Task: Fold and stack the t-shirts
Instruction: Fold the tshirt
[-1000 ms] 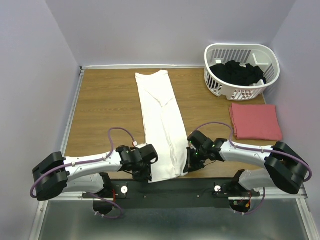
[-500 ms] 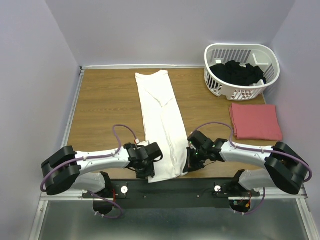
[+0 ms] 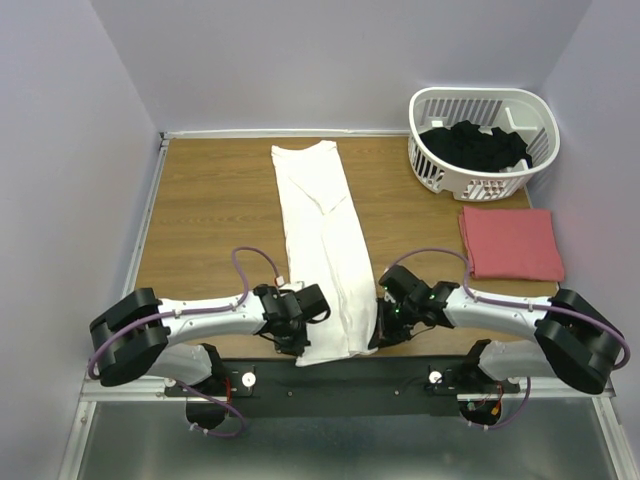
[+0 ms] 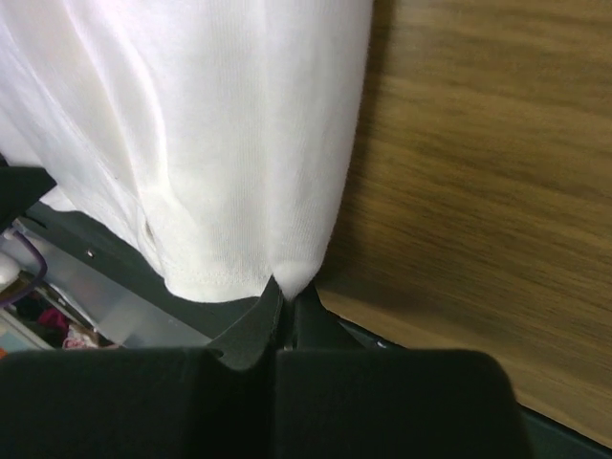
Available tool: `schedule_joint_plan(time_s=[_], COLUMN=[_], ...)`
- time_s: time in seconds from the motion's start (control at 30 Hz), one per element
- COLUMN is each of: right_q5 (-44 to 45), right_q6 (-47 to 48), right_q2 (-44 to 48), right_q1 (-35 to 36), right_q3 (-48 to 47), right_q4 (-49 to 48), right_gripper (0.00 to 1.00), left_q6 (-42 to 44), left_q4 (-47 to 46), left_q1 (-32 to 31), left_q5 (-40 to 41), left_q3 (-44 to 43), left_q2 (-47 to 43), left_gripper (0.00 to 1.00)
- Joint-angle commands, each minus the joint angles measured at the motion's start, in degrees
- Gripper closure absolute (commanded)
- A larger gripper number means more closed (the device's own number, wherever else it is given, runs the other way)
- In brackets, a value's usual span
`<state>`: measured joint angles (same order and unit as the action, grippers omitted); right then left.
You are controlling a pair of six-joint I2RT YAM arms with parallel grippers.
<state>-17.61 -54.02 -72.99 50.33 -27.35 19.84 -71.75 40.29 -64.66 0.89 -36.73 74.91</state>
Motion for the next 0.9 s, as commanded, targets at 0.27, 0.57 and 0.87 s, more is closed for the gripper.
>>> schedule_joint_plan(time_s=[0.27,0.57,0.87], right_q5=[-5.1,3.2,3.6], right_q6=[-0.6,11.1,24.4], right_q2=[10.2,-2.5,-20.3], right_q1=[1.4,-12.3,-21.4], right_q3=[-0.4,-18.9,-39.2], right_q4=[10.7,13.5,13.5], right_gripper=[1.0,0.99,1.0], left_q6=[1.2,21.9,33.9], left_q4=[3.4,-4.0,-14.7], left_q1=[-3.5,24.6,38.3], left_q5=[-4.8,-1.4,1.0], left_q3=[2.1,-4.7,-16.6], left_q2=[-10.4,-10.1,5.1], left_gripper=[1.0,1.0,1.0])
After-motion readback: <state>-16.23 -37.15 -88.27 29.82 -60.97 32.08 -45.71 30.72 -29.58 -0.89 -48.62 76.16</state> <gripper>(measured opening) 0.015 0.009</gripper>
